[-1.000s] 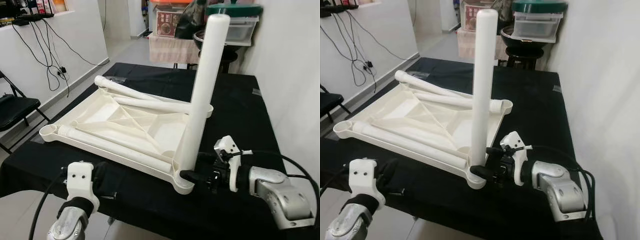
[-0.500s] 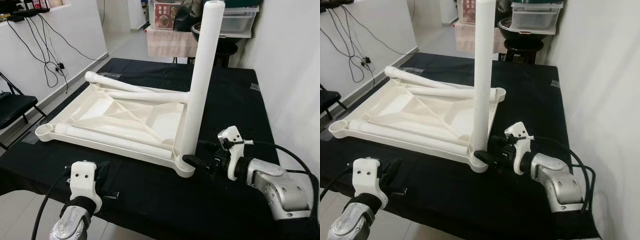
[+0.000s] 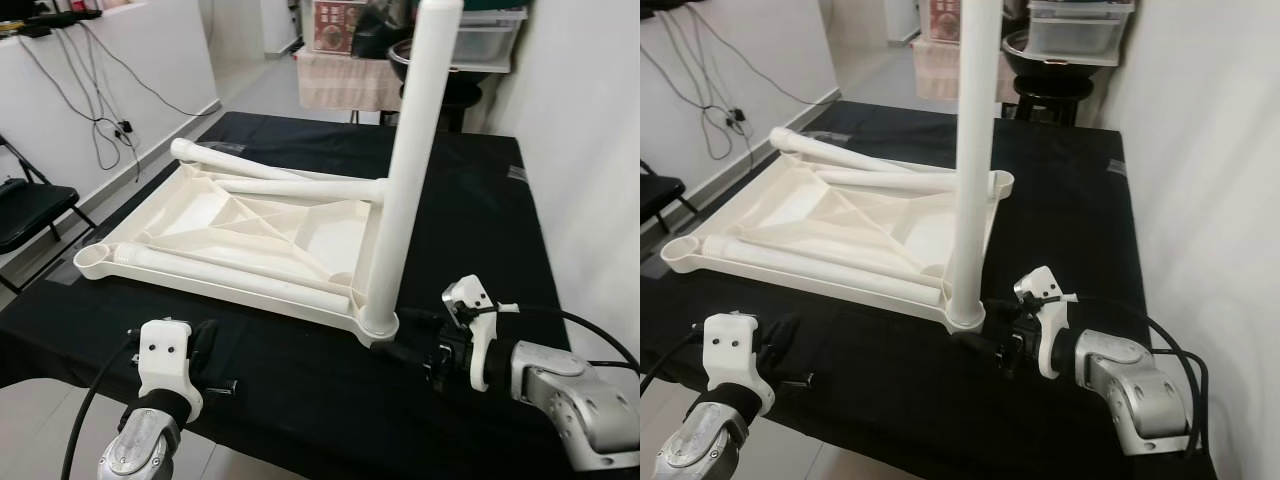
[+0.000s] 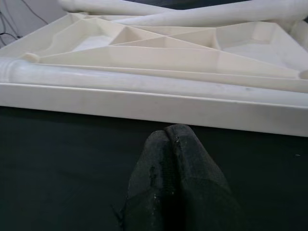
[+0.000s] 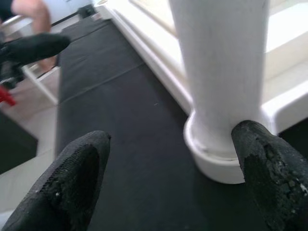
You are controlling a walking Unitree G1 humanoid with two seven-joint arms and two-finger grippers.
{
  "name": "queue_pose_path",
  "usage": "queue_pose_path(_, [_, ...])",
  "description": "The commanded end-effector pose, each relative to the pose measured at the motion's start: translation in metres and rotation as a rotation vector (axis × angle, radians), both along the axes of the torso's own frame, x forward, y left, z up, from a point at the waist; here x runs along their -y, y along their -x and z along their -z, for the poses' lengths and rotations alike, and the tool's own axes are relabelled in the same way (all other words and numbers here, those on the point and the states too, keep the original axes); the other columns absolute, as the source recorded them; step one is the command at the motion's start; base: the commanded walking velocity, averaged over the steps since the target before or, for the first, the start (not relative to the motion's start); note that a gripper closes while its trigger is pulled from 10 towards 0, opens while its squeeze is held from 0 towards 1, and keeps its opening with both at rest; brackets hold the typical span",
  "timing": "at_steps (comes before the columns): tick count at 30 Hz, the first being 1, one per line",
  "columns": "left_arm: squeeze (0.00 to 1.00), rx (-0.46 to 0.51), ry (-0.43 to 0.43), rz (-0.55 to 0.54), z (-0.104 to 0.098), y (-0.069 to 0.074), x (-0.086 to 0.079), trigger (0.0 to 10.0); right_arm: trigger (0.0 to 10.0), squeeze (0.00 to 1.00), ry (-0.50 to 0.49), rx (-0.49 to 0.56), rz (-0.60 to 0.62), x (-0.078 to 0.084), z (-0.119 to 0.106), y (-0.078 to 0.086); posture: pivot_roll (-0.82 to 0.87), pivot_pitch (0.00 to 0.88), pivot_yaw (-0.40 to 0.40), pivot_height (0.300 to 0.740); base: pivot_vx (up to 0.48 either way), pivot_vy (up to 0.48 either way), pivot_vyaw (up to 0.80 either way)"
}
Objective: Building children table
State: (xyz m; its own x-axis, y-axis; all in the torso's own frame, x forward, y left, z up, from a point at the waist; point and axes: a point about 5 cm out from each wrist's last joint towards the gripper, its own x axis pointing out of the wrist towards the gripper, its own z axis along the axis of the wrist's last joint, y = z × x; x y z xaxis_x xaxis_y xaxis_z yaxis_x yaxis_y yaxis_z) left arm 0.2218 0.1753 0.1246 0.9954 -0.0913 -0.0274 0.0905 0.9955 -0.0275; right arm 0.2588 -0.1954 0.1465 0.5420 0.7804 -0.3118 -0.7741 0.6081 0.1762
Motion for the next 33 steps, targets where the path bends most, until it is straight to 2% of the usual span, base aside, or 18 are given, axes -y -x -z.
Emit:
queue_pose_path(1, [0.00,-0.035,0.003,-0.018,0.006,0.000,-0.004,10.0,10.0,0.00,0.009,-0.039,-0.121,0.000,-0.003,0.014,-0.06,0.069,0.020,0.740,0.000,0.296,0.00])
queue_pose_path(5, [0.00,-0.046,0.003,-0.017,0.007,0.000,-0.004,10.0,10.0,0.00,-0.017,-0.059,-0.206,-0.003,-0.005,0.024,-0.05,0.067,0.020,0.740,0.000,0.423,0.00])
queue_pose_path(13, [0.00,-0.051,0.003,-0.011,0.009,-0.001,-0.004,10.0,10.0,0.00,0.013,-0.081,-0.219,0.000,-0.002,0.027,-0.06,0.066,0.021,0.740,0.000,0.465,0.00])
queue_pose_path(18, [0.00,-0.052,0.001,-0.005,0.009,-0.001,-0.003,10.0,10.0,0.00,-0.016,-0.059,-0.237,-0.010,-0.002,0.027,-0.06,0.063,0.018,0.740,0.000,0.465,0.00])
queue_pose_path(19, [0.00,-0.052,0.001,-0.005,0.009,-0.001,-0.003,10.0,10.0,0.00,-0.016,-0.039,-0.214,-0.013,-0.002,0.024,-0.06,0.063,0.018,0.740,0.000,0.465,0.00])
queue_pose_path(20, [0.00,-0.052,0.003,-0.004,0.010,-0.001,-0.002,10.0,10.0,0.00,-0.022,0.010,-0.128,-0.020,0.000,0.012,-0.06,0.060,0.015,0.740,0.000,0.465,0.00])
queue_pose_path(24, [0.00,-0.052,0.006,-0.004,0.010,-0.002,-0.002,10.0,10.0,0.00,-0.058,0.050,-0.031,-0.030,0.000,0.000,-0.06,0.057,0.014,0.740,0.000,0.465,0.00])
queue_pose_path(26, [0.00,-0.050,0.007,-0.003,0.010,-0.003,-0.002,10.0,10.0,0.00,-0.101,0.093,0.092,-0.041,-0.002,-0.016,-0.06,0.054,0.013,0.740,0.000,0.465,0.00])
queue_pose_path(29, [0.00,-0.048,0.006,-0.003,0.010,-0.003,-0.002,10.0,10.0,0.00,-0.119,0.098,0.131,-0.045,-0.003,-0.020,-0.06,0.054,0.013,0.740,0.000,0.465,0.00])
queue_pose_path(33, [0.00,-0.026,-0.004,-0.007,0.007,-0.006,-0.002,10.0,10.0,0.00,-0.156,0.148,0.288,-0.061,-0.007,-0.040,-0.06,0.050,0.012,0.740,0.000,0.347,0.00])
